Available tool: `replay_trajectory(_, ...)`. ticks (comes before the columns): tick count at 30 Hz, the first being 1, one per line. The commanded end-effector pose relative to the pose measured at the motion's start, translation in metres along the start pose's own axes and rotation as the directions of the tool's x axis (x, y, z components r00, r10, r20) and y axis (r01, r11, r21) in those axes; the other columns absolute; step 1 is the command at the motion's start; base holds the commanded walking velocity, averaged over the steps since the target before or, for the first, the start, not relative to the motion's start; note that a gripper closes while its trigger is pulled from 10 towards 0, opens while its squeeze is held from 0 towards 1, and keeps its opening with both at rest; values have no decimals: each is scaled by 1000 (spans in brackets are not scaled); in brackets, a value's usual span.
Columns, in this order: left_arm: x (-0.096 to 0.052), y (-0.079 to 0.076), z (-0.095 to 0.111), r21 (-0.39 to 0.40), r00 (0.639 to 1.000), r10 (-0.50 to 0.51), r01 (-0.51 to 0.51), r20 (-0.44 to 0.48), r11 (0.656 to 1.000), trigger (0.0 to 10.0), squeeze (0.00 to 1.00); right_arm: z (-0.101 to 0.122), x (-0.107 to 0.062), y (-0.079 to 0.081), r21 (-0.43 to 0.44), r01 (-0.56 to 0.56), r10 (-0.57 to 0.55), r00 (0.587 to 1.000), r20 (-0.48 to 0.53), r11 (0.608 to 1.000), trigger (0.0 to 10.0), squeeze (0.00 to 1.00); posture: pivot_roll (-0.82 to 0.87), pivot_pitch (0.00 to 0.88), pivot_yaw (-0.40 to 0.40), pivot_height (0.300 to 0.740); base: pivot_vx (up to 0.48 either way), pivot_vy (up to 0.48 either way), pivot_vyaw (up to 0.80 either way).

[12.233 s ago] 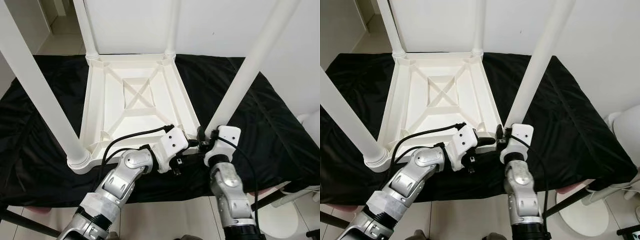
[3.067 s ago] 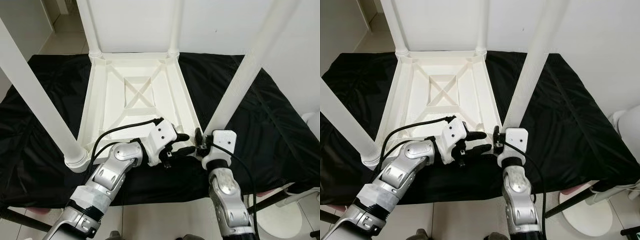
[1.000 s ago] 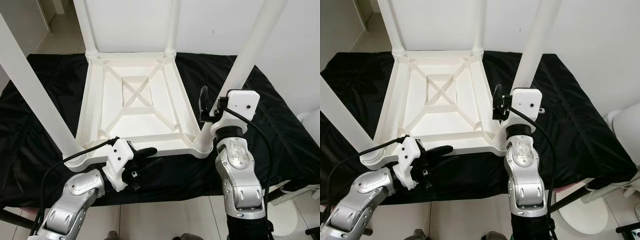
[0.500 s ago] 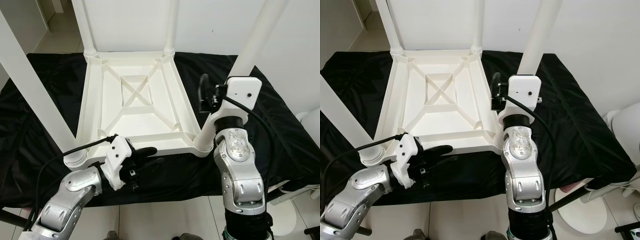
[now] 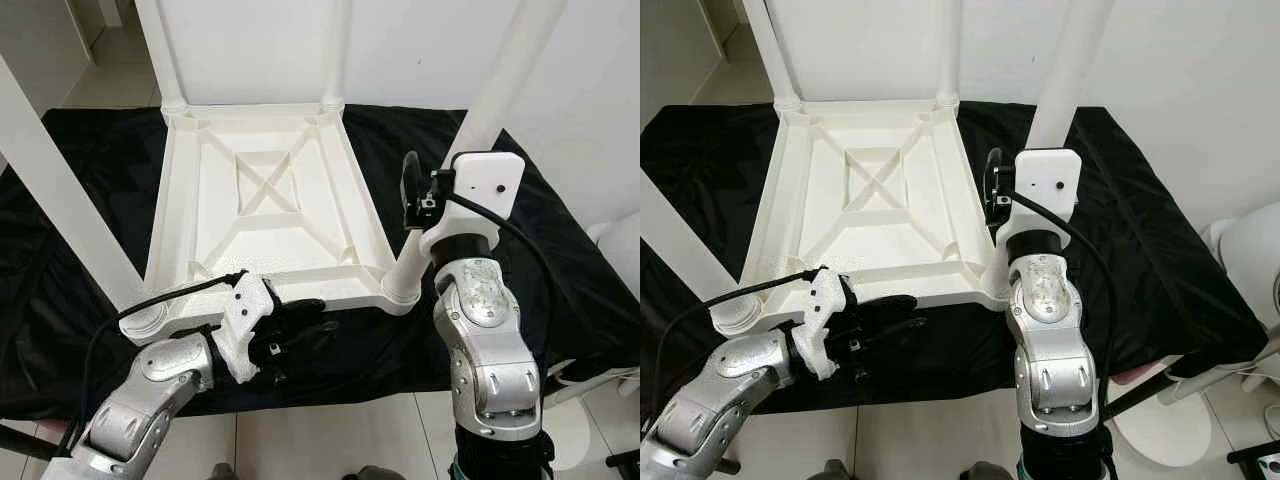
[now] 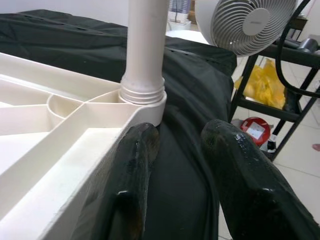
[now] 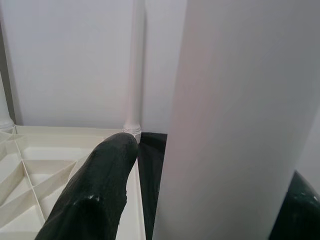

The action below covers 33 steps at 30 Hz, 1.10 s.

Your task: Building children table

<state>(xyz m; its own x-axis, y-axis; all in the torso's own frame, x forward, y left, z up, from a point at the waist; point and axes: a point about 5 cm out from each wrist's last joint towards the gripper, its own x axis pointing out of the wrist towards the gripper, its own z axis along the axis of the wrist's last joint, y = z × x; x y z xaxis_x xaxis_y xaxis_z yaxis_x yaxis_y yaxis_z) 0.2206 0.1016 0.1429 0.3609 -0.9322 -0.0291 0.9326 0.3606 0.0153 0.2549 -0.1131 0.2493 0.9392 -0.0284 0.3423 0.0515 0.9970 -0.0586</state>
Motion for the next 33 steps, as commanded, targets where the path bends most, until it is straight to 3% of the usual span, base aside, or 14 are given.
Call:
replay_trajectory(1,1,-7,5,10,995,-100,100,8,995,10000,0,3,-2,-3,36,9,-8,1000,-4,999,10000,0,-5,18,-47,740,0,0,0)
replay_trajectory(3,1,-7,5,10,995,-100,100,8,995,10000,0,3,-2,-3,36,9,-8,1000,-4,999,10000,0,-5,18,-47,740,0,0,0)
replay_trajectory(11,2,-7,6,8,994,-107,107,3,994,10000,0,4,-3,-10,334,62,-46,997,-56,940,10000,0,-2,22,-51,740,0,0,0)
replay_trajectory(13,3,-8,8,3,994,-110,110,6,994,10000,0,6,-2,-15,520,103,-76,994,-72,848,10000,0,-1,24,-52,740,0,0,0)
replay_trajectory(15,3,-9,8,0,993,-115,115,4,993,10000,0,7,-2,-17,571,113,-84,993,-77,813,10000,0,-1,24,-52,740,0,0,0)
replay_trajectory(16,3,-10,8,-1,993,-118,118,3,993,10000,0,6,-1,-20,645,129,-101,992,-81,753,10000,0,-1,27,-53,740,0,0,0)
replay_trajectory(21,2,-12,10,-2,993,-118,118,1,993,10000,0,3,-1,-23,704,147,-108,989,-100,695,10000,0,0,30,-53,740,0,0,0)
replay_trajectory(23,1,-13,13,-4,993,-115,115,2,993,10000,0,-5,-3,-24,800,161,-95,987,-130,578,10000,0,5,41,-59,740,0,0,0)
replay_trajectory(24,1,-13,13,-4,993,-115,115,2,993,10000,0,-5,-3,-24,800,161,-95,987,-130,578,10000,0,5,41,-59,740,0,0,0)
replay_trajectory(26,0,-15,14,-9,994,-111,111,-1,994,10000,0,-19,-6,-27,880,192,-84,981,-172,434,10000,0,11,48,-65,740,0,0,0)
replay_trajectory(27,0,-15,14,-9,994,-111,111,-1,994,10000,0,-19,-6,-27,880,192,-84,981,-172,434,10000,0,11,48,-65,740,0,0,0)
replay_trajectory(30,-2,-17,17,-12,996,-95,95,-2,995,10000,0,-52,-12,-44,949,282,-96,958,-271,137,10000,0,19,55,-72,740,0,0,0)
replay_trajectory(32,-2,-17,17,-12,996,-95,95,-2,995,10000,0,-52,-12,-44,949,282,-96,958,-271,137,10000,0,19,55,-72,740,0,0,0)
replay_trajectory(33,-2,-18,18,-13,996,-89,89,-1,996,10000,0,-60,-15,-52,953,298,-106,951,-291,53,10000,0,24,60,-73,740,0,0,0)
